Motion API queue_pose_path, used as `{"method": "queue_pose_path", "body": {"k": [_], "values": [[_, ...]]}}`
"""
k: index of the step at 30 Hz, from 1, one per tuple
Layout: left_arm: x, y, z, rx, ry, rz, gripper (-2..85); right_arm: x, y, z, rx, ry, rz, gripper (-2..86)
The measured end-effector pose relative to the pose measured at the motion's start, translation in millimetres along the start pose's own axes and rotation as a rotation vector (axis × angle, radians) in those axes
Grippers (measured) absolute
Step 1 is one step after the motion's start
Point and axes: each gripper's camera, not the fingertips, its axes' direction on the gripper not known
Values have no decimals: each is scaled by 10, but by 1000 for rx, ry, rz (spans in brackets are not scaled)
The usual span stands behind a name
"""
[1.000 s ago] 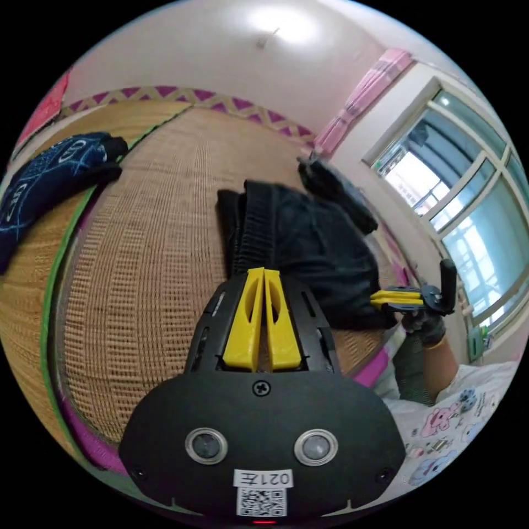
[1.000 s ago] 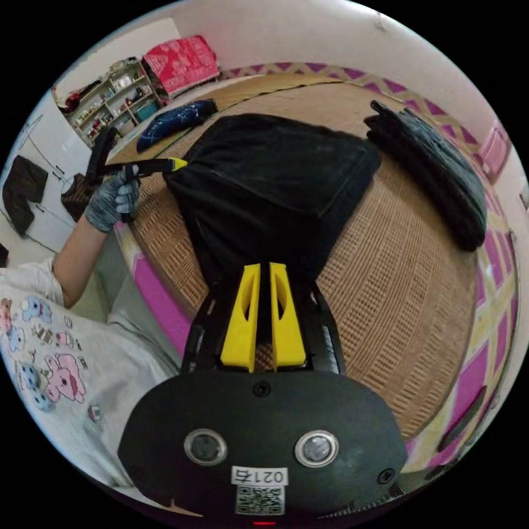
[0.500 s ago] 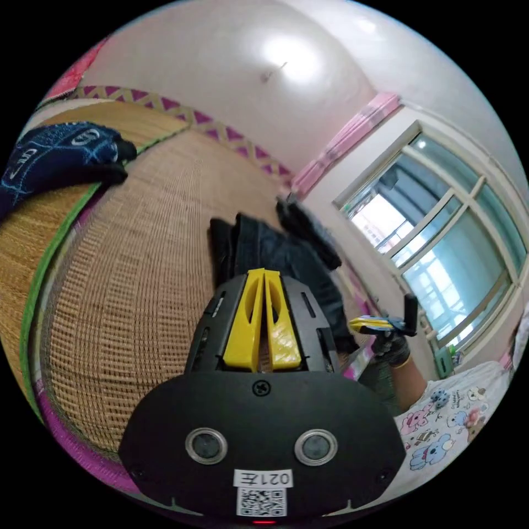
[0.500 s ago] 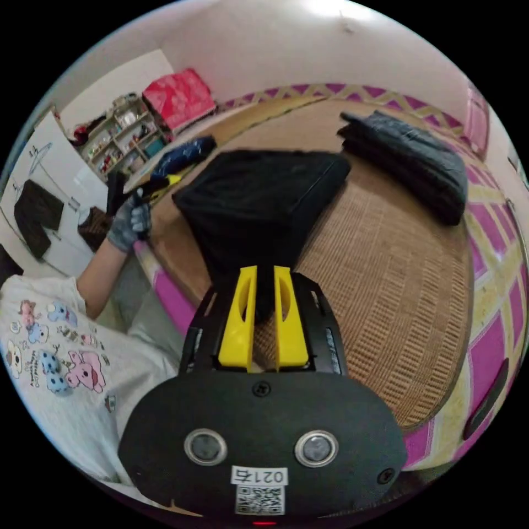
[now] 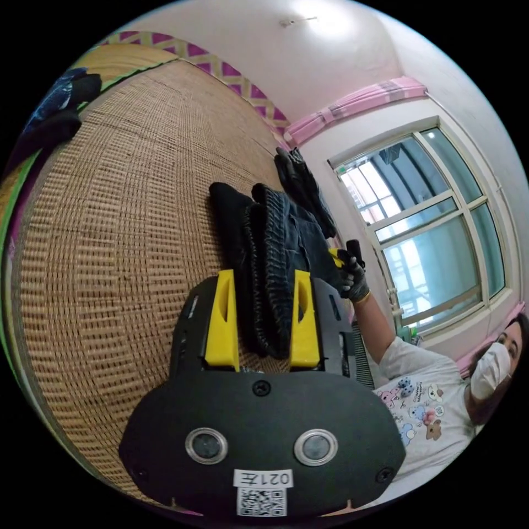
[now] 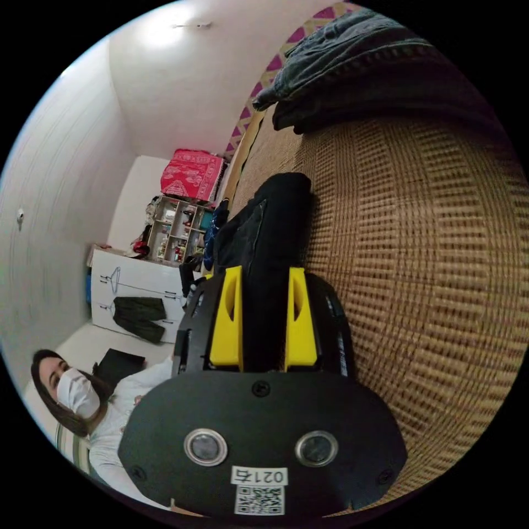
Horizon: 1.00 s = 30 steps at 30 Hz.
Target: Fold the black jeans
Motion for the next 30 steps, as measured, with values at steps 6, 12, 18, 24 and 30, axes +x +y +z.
{"method": "queue_pose_path", "body": {"k": [6,12,18,24,30], "values": [[132,-93,13,1,44,-20,61,-62,-77,-15,-27,26,-56,62],[1077,-685,-74,28,73,176,56,-747,-272,-802,54,72,-244,58],[1870,-1991,536,9,111,264,58,-1034,-995,-1890,204,224,-263,60],[1912,-2863,1458,-13,-10,139,59,-579,-1804,-2125,258,447,-78,119],[1511,-2173,1379,150,-88,124,-6,-468,-1547,-1524,231,744,-134,142]]}}
